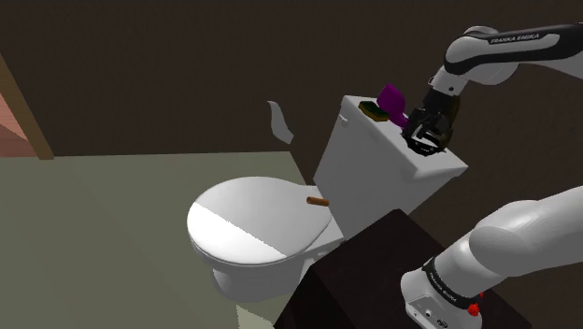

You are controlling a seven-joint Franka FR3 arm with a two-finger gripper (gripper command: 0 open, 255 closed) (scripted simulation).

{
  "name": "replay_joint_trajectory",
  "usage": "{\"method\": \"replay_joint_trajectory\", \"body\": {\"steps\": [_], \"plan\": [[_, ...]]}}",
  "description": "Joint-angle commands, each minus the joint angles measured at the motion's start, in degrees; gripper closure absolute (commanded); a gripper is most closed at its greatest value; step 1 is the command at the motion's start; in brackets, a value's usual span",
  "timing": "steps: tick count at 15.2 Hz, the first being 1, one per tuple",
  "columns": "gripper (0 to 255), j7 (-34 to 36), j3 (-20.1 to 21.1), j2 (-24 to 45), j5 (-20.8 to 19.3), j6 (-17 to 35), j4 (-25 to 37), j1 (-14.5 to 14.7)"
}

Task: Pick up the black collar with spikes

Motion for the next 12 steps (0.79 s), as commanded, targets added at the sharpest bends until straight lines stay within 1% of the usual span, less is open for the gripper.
{"method": "replay_joint_trajectory", "body": {"steps": [1, 12], "plan": [[255, 0.2, 0.2, 0.0, 0.0, -1.2, 0.8, 0.1], [255, 1.0, 1.2, -1.4, 0.1, -9.9, 8.1, 0.3]]}}
